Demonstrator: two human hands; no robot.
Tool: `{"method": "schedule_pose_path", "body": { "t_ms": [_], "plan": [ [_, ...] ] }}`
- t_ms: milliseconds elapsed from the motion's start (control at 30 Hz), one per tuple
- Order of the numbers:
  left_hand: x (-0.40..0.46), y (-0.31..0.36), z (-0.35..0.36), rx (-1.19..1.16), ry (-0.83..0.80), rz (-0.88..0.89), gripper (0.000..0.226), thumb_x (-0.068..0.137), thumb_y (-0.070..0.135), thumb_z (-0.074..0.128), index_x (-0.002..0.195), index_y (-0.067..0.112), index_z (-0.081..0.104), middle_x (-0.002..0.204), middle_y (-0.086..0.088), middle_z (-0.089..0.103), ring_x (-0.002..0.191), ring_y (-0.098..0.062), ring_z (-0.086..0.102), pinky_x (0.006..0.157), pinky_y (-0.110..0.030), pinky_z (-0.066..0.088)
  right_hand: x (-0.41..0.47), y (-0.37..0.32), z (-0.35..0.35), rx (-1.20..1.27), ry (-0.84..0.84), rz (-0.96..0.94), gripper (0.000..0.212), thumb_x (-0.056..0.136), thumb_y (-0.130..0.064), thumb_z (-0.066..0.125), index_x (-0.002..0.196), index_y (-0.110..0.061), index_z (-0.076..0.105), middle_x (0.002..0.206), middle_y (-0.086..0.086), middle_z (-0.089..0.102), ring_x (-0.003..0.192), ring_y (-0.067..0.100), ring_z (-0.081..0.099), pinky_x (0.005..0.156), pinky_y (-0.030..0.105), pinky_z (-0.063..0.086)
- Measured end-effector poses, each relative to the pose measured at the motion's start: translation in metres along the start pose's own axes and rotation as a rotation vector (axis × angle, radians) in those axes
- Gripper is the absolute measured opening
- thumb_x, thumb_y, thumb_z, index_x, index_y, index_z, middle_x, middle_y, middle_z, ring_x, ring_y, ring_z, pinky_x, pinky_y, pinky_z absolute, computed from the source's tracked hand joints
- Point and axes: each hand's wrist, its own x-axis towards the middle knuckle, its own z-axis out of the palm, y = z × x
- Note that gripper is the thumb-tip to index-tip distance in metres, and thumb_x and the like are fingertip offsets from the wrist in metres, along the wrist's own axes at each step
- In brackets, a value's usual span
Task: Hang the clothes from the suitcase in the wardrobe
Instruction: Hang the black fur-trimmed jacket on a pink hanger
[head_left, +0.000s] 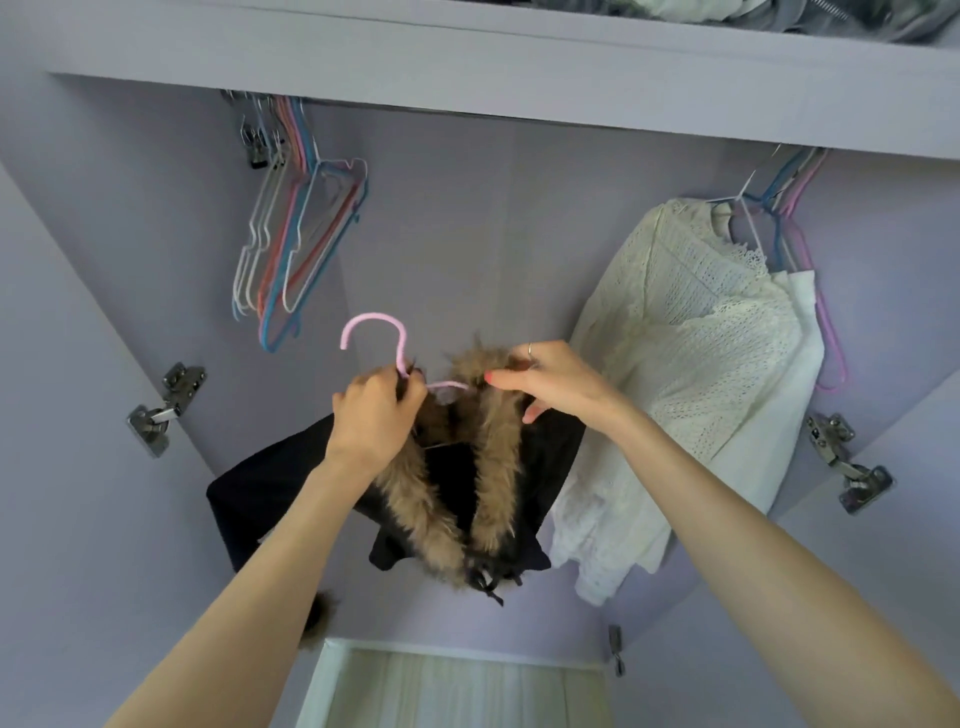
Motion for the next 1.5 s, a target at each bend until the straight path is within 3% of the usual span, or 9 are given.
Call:
{"method": "schedule_pose_path", "body": {
  "t_ms": [133,233,400,500,600,833,1133,1333,1500],
  "plan": [
    [0.001,-0.002,-0.009,-0.158,0.016,-0.042,0.034,0.095,0.026,0.047,0.070,0.005,0.053,0.058,-0.011,0.051,0.063,-0.032,0.051,0.063,-0.035,0.037,0.005,0.018,-0.011,-0.474,-0.064,-0.064,0.026,0.089,-0.005,0.044,0.071,-0.018,0.058,0.085,-0.001,0.049,0.083,0.021,0.050,0.077,0.027,0.037],
    [0.000,0.001,-0.012,-0.165,0.029,-0.023,0.039,0.095,0.027,0.048,0.059,0.016,0.040,0.050,-0.004,0.042,0.052,-0.023,0.042,0.054,-0.034,0.031,0.004,0.029,-0.013,-0.840,-0.087,-0.082,0.025,0.091,-0.015,0.049,0.112,-0.012,0.060,0.129,0.003,0.044,0.122,0.025,0.036,0.098,0.038,0.033],
    [0.003,0.001,-0.019,-0.195,0.039,0.012,0.033,0.094,0.033,0.050,0.065,0.016,0.047,0.054,-0.001,0.044,0.054,-0.018,0.045,0.053,-0.028,0.032,-0.003,0.034,-0.002,-0.589,0.017,-0.146,0.020,0.092,-0.031,0.056,0.084,-0.015,0.047,0.080,0.000,0.051,0.074,0.022,0.051,0.062,0.031,0.037],
    [0.003,-0.010,-0.022,-0.121,-0.015,-0.062,0.037,0.088,0.050,0.051,0.089,0.014,0.060,0.078,-0.004,0.063,0.086,-0.028,0.058,0.083,-0.037,0.045,-0.002,0.038,-0.001,-0.572,0.220,-0.196,0.040,0.089,-0.037,0.059,0.063,-0.013,0.040,0.057,0.001,0.042,0.058,0.023,0.044,0.052,0.032,0.029],
    [0.001,-0.028,-0.030,0.169,-0.019,-0.127,0.048,0.087,0.056,0.047,0.072,0.011,0.049,0.076,-0.006,0.057,0.095,-0.036,0.055,0.099,-0.045,0.033,-0.003,0.044,-0.012,-0.485,0.422,-0.148,0.052,0.083,-0.033,0.066,0.051,-0.018,0.028,0.049,-0.001,0.035,0.054,0.022,0.039,0.052,0.030,0.028],
    [0.009,-0.018,-0.030,0.010,0.064,0.059,0.031,0.096,0.020,0.047,0.116,-0.002,0.057,0.113,-0.018,0.064,0.105,-0.037,0.057,0.093,-0.036,0.041,-0.002,0.053,-0.032,-0.443,0.479,-0.167,0.037,0.081,-0.028,0.069,0.061,0.000,0.053,0.062,0.014,0.058,0.058,0.023,0.048,0.060,0.037,0.042],
    [0.015,-0.009,-0.027,-0.215,0.081,-0.052,0.032,0.096,0.017,0.048,0.117,-0.006,0.057,0.111,-0.021,0.063,0.108,-0.036,0.056,0.084,-0.026,0.037,-0.013,0.073,-0.047,-0.704,0.270,-0.351,0.030,0.087,-0.019,0.059,0.106,0.004,0.058,0.118,0.010,0.046,0.110,0.022,0.048,0.097,0.024,0.034],
    [0.020,-0.006,-0.021,-0.258,0.050,-0.102,0.037,0.093,0.025,0.053,0.118,-0.002,0.058,0.117,-0.018,0.062,0.112,-0.034,0.055,0.096,-0.035,0.040,-0.018,0.069,-0.048,-0.764,0.429,-0.173,0.033,0.093,-0.033,0.052,0.074,-0.007,0.048,0.068,0.004,0.051,0.067,0.025,0.049,0.061,0.028,0.032],
    [0.019,-0.005,-0.006,-0.084,-0.004,0.014,0.046,0.091,0.030,0.056,0.134,0.017,0.045,0.128,-0.015,0.046,0.122,-0.033,0.044,0.103,-0.042,0.035,-0.021,0.082,-0.056,-0.774,0.517,-0.021,0.038,0.094,-0.036,0.050,0.066,-0.012,0.040,0.062,0.005,0.054,0.072,0.031,0.059,0.055,0.028,0.030]
  ]
}}
